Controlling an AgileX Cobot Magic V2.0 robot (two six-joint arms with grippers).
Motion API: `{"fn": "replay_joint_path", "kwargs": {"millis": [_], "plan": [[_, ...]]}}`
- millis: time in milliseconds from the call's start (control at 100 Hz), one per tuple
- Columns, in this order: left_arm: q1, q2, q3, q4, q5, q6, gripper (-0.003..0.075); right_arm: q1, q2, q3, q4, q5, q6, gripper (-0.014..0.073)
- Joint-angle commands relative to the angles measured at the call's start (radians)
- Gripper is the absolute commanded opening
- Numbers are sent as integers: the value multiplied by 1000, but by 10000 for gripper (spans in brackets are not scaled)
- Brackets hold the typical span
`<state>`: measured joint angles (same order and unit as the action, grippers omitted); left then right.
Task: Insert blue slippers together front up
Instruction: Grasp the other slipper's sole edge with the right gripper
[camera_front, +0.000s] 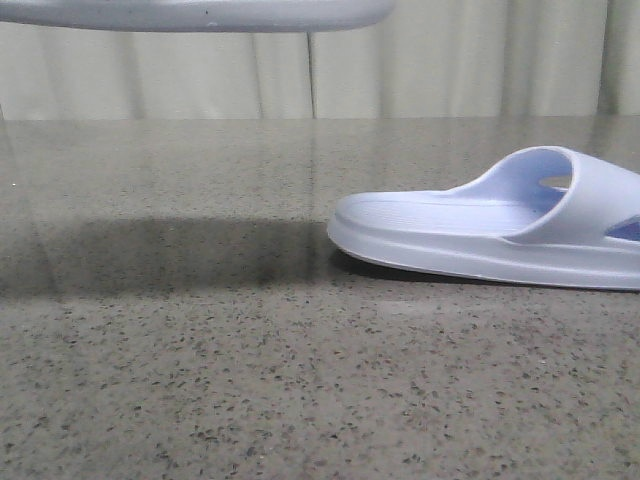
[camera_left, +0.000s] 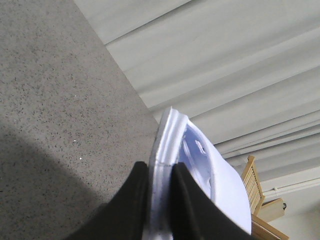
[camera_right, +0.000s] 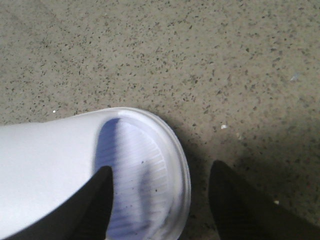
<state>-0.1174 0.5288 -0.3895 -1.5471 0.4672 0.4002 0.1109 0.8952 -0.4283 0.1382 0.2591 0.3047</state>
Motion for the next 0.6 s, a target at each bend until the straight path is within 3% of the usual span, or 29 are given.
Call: {"fn": "replay_joint_path", "kwargs": {"millis": [0,590], "plan": [[3,8,-36,-50,3,1,15,-6,20,-24,25,-76,3,363],[3,8,-36,-50,3,1,15,-6,137,-24,180,-80,3,362]]}}
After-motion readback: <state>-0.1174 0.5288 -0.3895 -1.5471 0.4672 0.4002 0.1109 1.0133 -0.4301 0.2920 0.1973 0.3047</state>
